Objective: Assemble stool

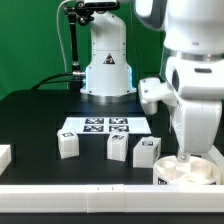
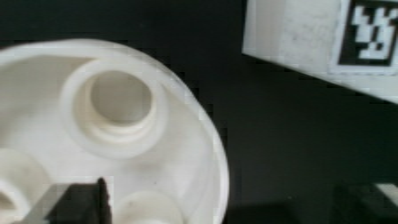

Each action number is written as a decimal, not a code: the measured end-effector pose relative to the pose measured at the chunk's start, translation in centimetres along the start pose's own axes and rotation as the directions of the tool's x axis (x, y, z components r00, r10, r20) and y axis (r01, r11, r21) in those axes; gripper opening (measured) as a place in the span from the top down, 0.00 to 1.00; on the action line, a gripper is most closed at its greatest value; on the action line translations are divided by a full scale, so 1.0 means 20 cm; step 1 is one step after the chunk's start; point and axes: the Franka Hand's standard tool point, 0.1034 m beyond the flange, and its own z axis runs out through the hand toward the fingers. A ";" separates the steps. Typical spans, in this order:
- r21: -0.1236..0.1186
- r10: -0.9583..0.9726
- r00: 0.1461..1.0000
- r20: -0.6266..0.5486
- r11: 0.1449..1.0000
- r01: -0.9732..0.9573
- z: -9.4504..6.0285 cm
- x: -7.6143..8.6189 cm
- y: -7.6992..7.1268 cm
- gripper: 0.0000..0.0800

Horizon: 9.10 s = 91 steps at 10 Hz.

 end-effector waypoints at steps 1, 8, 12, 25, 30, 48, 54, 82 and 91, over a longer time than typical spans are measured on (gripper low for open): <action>0.006 -0.008 1.000 0.010 1.000 0.008 -0.05 -0.04 0.01 0.21; -0.021 0.024 1.000 0.019 1.000 -0.024 -0.14 -0.22 0.06 0.19; -0.078 0.466 0.884 -0.024 0.881 -0.467 -0.05 -0.36 0.01 0.19; 0.034 0.996 0.062 -0.060 0.064 -0.997 -0.02 -0.37 -0.01 0.19; 0.184 0.944 -0.331 0.013 -0.327 -0.927 0.01 -0.30 -0.03 0.19; 0.154 0.625 -0.031 0.780 -0.239 -0.959 0.17 -0.31 -0.19 0.19; 0.165 0.658 -0.020 0.753 -0.219 -0.962 0.21 -0.25 -0.14 0.19; 0.275 0.949 0.006 0.316 -0.086 -0.958 -0.32 -0.25 0.22 0.59; 0.264 0.915 -0.207 -0.346 -0.117 -0.957 -0.50 -0.25 0.24 0.59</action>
Offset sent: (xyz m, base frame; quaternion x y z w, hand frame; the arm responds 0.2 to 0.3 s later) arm -0.0001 -0.0561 0.0205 -0.0273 -0.0168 -0.0203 0.9993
